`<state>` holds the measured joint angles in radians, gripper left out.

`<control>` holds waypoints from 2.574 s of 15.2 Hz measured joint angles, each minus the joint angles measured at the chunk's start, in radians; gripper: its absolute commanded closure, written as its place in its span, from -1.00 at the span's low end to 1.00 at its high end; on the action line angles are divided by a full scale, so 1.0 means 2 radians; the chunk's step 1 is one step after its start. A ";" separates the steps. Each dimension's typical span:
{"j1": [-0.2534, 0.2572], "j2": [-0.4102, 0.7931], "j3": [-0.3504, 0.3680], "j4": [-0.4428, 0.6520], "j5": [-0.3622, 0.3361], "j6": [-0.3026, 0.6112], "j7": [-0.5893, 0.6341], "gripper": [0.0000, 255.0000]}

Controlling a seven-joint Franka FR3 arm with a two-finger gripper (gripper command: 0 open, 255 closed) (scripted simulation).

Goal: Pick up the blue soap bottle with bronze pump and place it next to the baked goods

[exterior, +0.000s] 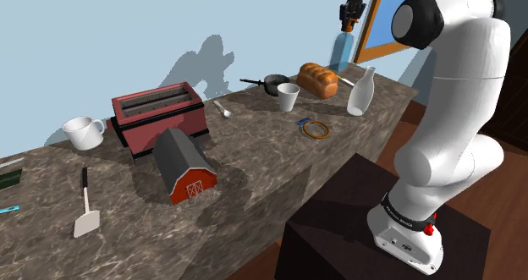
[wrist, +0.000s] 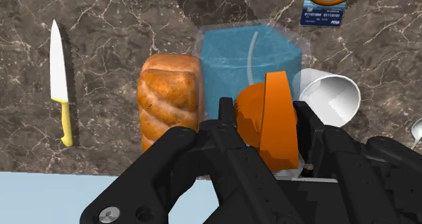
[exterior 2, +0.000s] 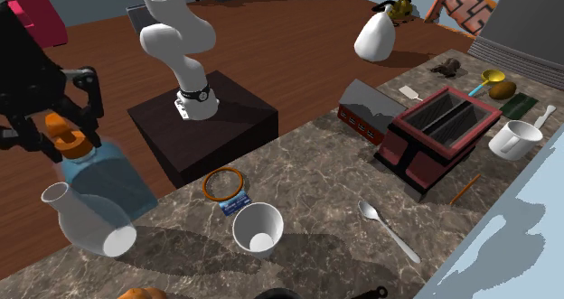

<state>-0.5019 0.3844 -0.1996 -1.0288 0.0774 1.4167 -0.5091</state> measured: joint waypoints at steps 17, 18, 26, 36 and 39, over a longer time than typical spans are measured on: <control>-0.037 0.018 -0.012 -0.060 0.008 0.076 -0.054 1.00; -0.037 0.017 -0.013 -0.068 0.008 0.083 -0.054 1.00; -0.032 0.004 -0.012 -0.141 0.006 0.143 -0.056 1.00; -0.027 0.000 -0.011 -0.214 0.006 0.212 -0.056 1.00; -0.027 0.003 -0.011 -0.229 0.007 0.230 -0.057 1.00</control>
<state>-0.5565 0.3907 -0.2211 -1.4867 0.0904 1.8773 -0.6235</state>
